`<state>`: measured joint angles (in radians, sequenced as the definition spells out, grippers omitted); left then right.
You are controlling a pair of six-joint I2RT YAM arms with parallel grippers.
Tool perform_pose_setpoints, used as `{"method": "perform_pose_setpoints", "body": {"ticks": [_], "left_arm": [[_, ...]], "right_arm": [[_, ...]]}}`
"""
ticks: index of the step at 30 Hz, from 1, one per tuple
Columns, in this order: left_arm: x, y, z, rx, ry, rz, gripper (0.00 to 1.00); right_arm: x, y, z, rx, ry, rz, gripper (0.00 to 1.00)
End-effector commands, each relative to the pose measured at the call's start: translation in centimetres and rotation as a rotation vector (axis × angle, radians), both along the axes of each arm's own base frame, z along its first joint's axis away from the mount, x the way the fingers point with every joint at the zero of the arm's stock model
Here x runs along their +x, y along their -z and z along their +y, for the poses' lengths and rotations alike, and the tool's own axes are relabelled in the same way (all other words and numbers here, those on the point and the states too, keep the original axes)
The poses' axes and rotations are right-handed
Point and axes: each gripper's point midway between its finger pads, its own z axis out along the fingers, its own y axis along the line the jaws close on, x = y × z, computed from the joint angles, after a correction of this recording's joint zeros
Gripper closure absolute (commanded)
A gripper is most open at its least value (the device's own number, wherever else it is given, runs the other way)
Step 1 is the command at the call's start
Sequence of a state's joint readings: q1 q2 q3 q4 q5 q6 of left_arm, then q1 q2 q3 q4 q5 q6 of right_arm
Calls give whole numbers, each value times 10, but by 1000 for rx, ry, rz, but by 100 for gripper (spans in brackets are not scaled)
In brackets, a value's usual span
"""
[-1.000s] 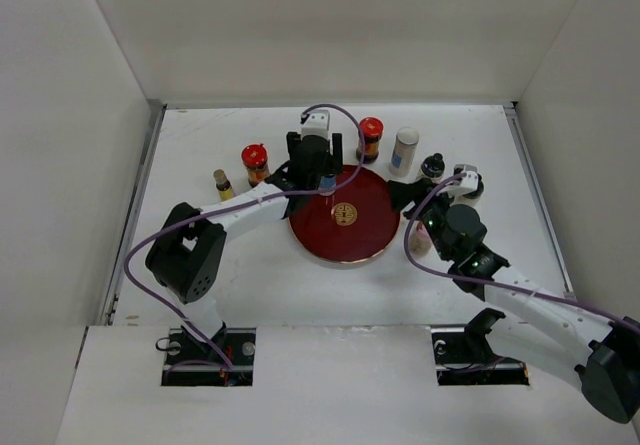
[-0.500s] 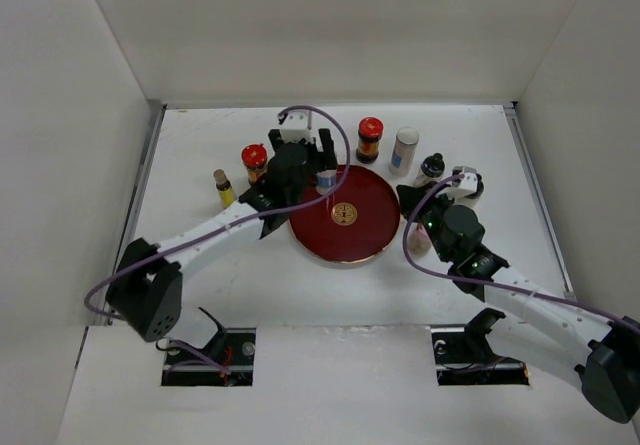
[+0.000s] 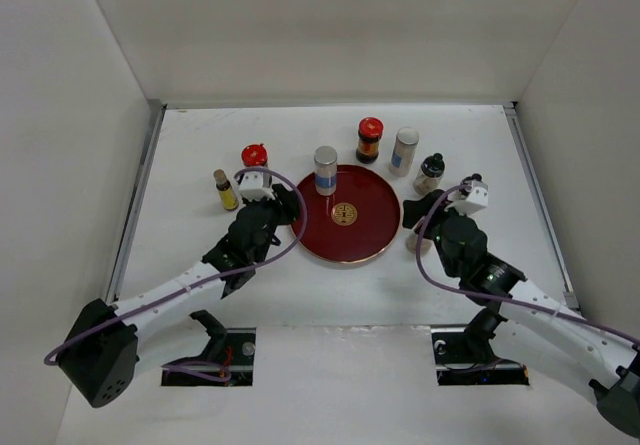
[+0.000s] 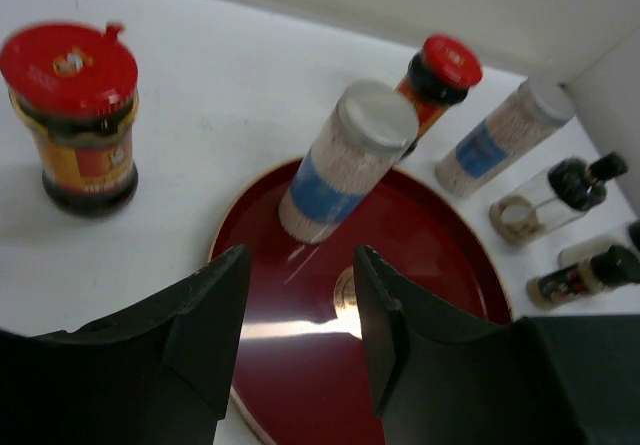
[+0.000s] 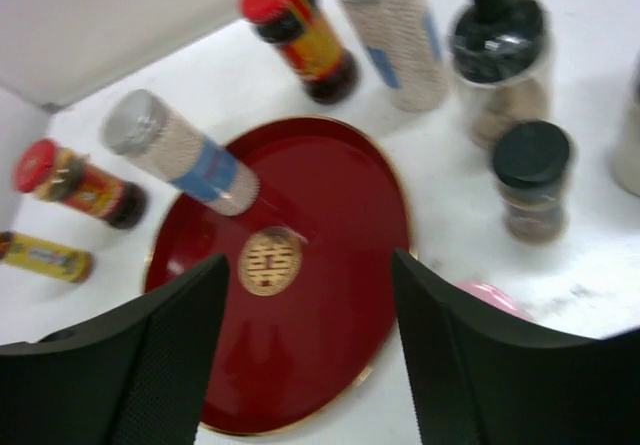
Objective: Organize the condiment bottles
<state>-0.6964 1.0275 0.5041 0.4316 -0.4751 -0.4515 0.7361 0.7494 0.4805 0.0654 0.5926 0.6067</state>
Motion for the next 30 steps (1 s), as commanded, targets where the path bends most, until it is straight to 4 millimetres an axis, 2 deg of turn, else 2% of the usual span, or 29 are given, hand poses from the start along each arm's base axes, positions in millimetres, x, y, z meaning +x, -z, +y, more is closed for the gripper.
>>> {"method": "perform_pose_setpoints", "body": {"ticks": [1, 5, 9, 15, 19, 27, 30], "left_arm": [[-13, 2, -10, -101, 53, -23, 56], [-21, 16, -21, -125, 120, -31, 53], [-27, 16, -27, -165, 175, -79, 51], [-35, 30, -27, -197, 222, -83, 49], [-36, 26, -20, -232, 210, -89, 46], [-30, 32, 2, -277, 141, -71, 46], [-30, 27, 12, -296, 119, -87, 45]], "right_arm": [[-7, 11, -29, -105, 118, 78, 28], [-8, 30, -48, -230, 198, 165, 22], [-10, 35, -57, -304, 239, 215, 18], [-6, 51, -54, -382, 230, 309, 14], [-5, 62, -46, -356, 210, 350, 14], [-4, 78, -44, -338, 215, 389, 28], [-1, 82, -47, -338, 217, 388, 39]]}}
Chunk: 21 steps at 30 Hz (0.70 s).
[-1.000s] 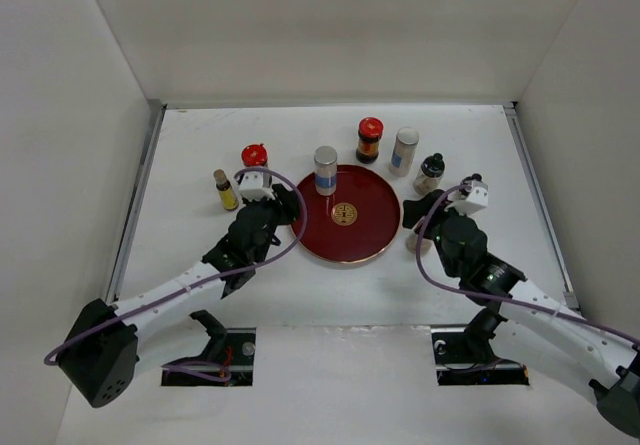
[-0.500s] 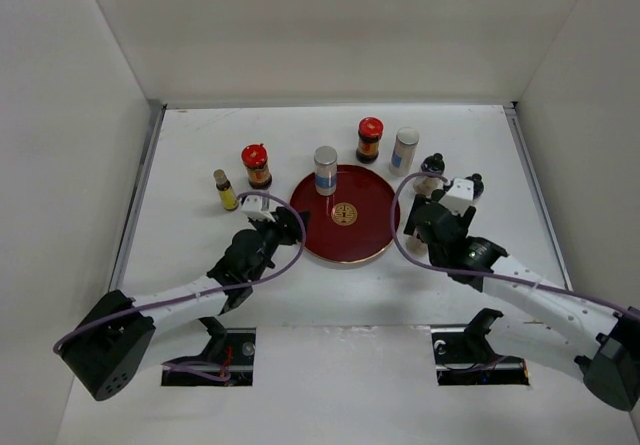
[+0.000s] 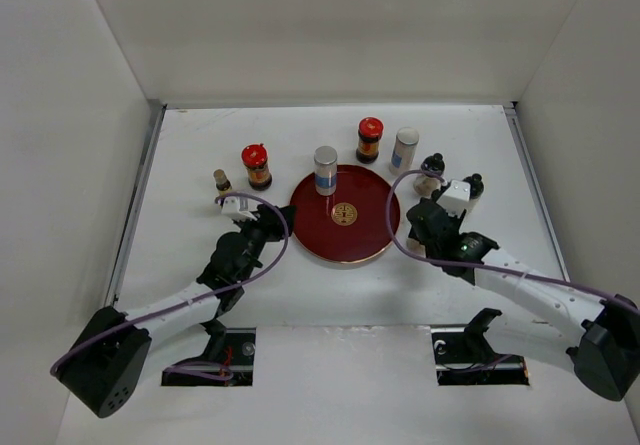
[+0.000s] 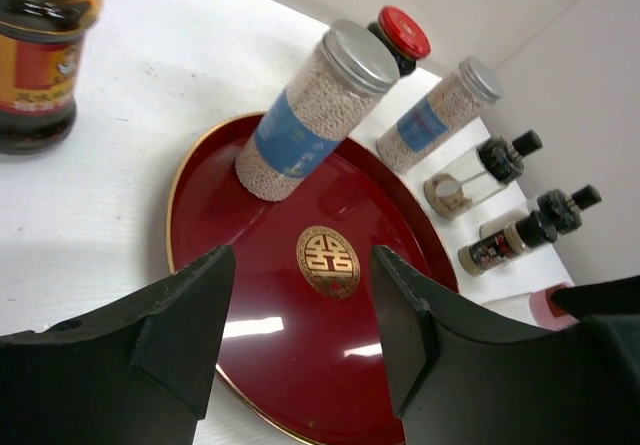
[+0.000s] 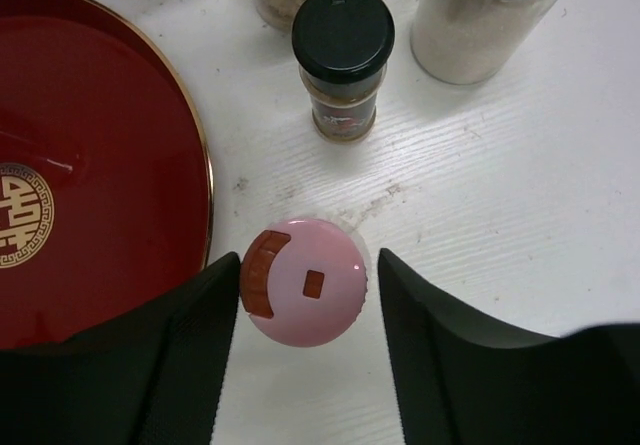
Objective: Organize the condiment bottles
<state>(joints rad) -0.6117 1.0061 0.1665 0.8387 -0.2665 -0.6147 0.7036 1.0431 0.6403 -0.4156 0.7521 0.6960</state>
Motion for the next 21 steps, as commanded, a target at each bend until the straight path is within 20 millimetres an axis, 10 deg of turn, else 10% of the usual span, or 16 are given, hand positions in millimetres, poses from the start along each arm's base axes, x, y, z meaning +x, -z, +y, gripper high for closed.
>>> {"method": "perform_pose_setpoints", "body": {"ticks": [1, 5, 11, 21], "left_arm": [[-2, -25, 8, -83, -12, -68, 45], [-3, -29, 17, -94, -36, -82, 44], [-2, -29, 20, -103, -41, -81, 44], [-1, -29, 32, -117, -79, -83, 43]], "right_arm": [[9, -5, 4, 42, 6, -24, 42], [14, -18, 7, 49, -6, -59, 62], [12, -82, 20, 102, -54, -173, 64], [50, -120, 127, 140, -277, -248, 64]]}}
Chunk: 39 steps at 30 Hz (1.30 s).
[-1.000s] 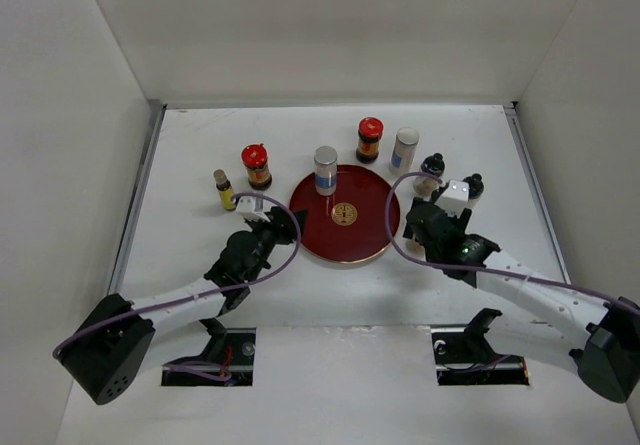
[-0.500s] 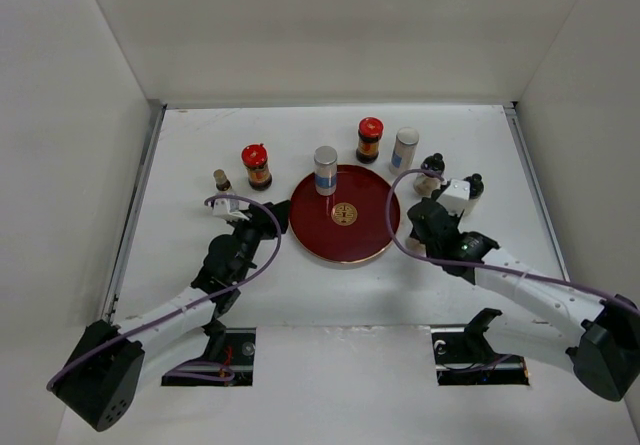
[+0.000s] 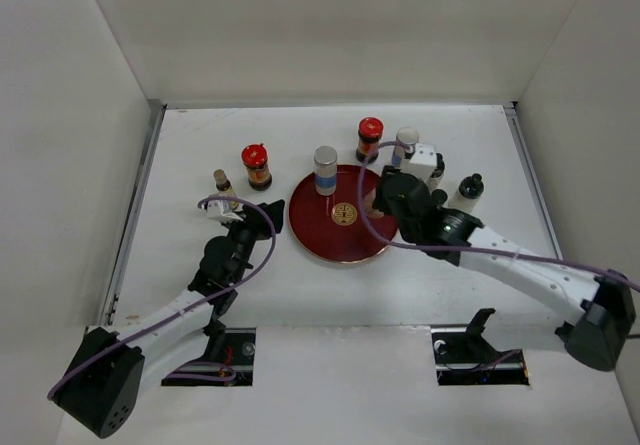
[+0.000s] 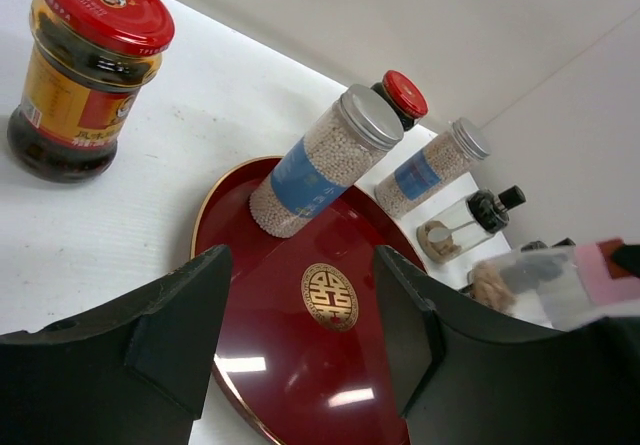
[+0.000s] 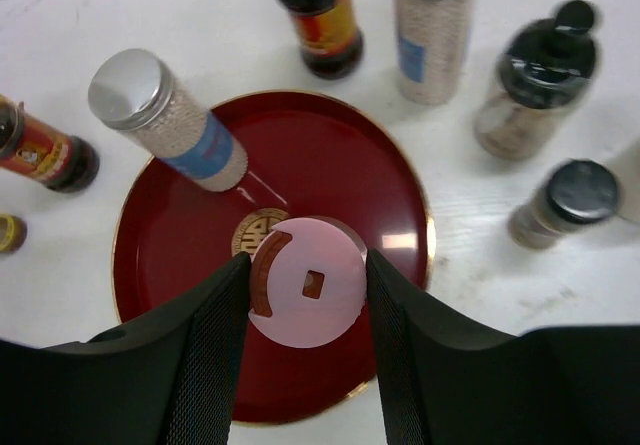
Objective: Organize the condiment bottles
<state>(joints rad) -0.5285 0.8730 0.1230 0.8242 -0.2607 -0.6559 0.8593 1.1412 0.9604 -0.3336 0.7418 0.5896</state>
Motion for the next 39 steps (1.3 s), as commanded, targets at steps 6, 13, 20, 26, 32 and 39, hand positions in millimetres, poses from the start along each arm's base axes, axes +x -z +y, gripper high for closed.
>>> {"method": "perform_pose_setpoints", "body": {"ticks": [6, 13, 20, 26, 32, 39], "left_arm": [[1, -7, 4, -34, -8, -21, 43], [2, -5, 5, -30, -12, -15, 42], [3, -3, 3, -25, -6, -5, 41], [4, -2, 2, -17, -5, -4, 40], [7, 3, 1, -3, -7, 15, 39], [10, 6, 3, 17, -20, 18, 39]], "right_arm": [[80, -8, 80, -20, -109, -119, 64], [136, 12, 84, -50, -74, -122, 64], [166, 38, 83, -33, -77, -90, 61], [168, 54, 89, -21, -92, -60, 57], [167, 50, 88, -5, -81, -73, 34], [147, 10, 76, 45, -87, -139, 19]]}}
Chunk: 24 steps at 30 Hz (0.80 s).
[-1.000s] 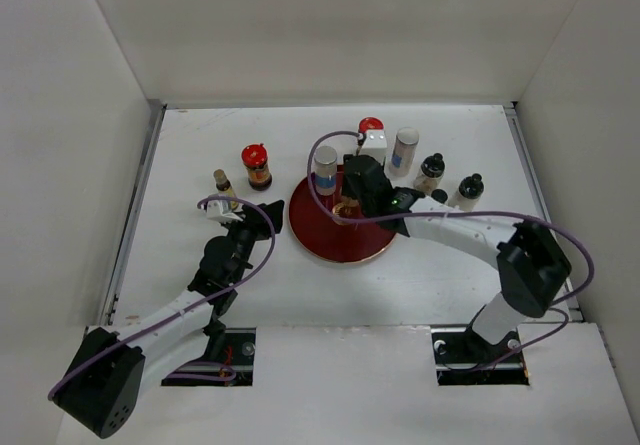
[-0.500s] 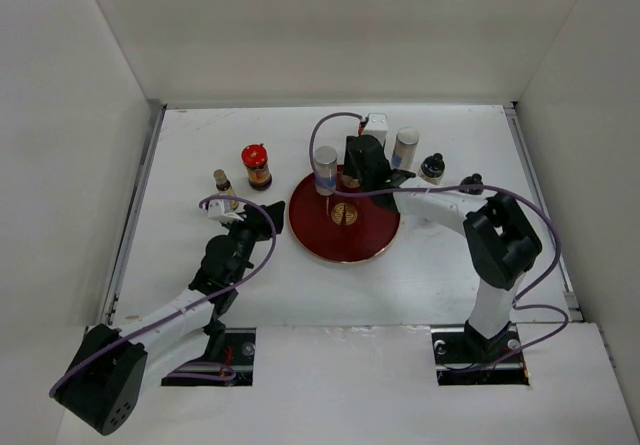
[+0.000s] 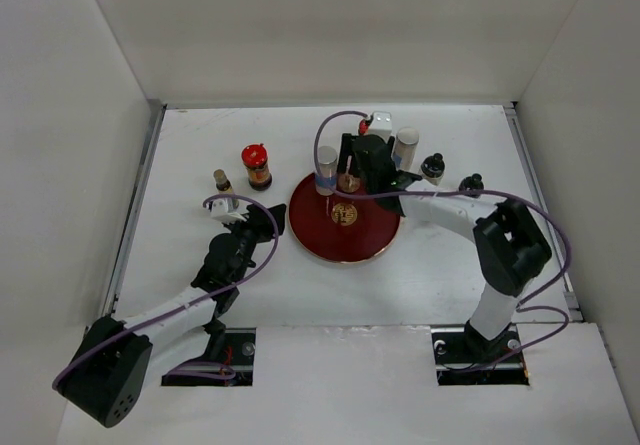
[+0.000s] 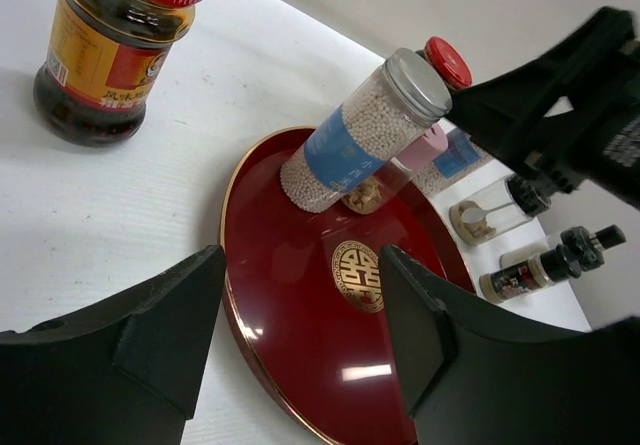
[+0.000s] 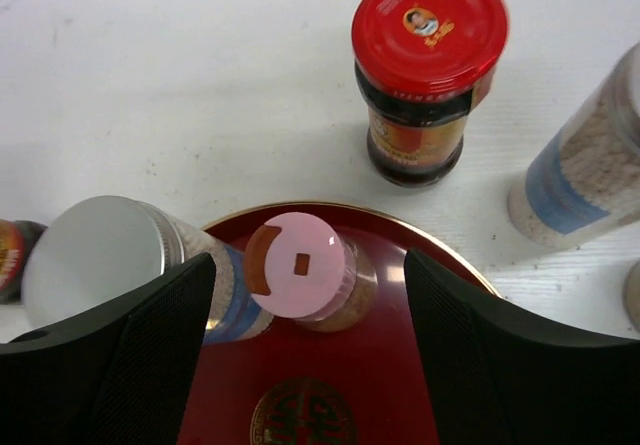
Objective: Organize the condiment bottles
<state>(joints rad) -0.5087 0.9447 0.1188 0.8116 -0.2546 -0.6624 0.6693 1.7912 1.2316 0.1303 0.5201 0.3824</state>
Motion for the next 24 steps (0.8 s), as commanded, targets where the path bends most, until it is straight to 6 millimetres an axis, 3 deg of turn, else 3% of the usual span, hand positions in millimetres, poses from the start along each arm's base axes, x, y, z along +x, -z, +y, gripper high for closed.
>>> {"method": "perform_pose_setpoints", "body": {"ticks": [1, 3, 7, 9, 12, 14, 16, 24], "left_arm": [[5, -21, 1, -16, -10, -62, 39], [6, -19, 3, -9, -22, -56, 38], [7, -17, -4, -5, -5, -48, 38], [7, -16, -4, -2, -3, -44, 38], [7, -14, -4, 1, -5, -40, 38], [7, -15, -4, -2, -3, -43, 38], [6, -17, -6, -5, 3, -48, 38], [6, -17, -8, -12, 13, -45, 38]], "right_arm": [[-10, -65, -1, 119, -10, -136, 19], [-18, -74, -9, 131, -5, -158, 27], [-16, -81, -35, 138, 31, -165, 60], [-10, -81, -44, 128, 39, -150, 64], [4, -77, -56, 80, 71, -118, 57], [16, -75, -65, 61, 94, -109, 37], [29, -71, -66, 49, 89, -95, 28], [63, -53, -45, 6, 38, -61, 13]]}}
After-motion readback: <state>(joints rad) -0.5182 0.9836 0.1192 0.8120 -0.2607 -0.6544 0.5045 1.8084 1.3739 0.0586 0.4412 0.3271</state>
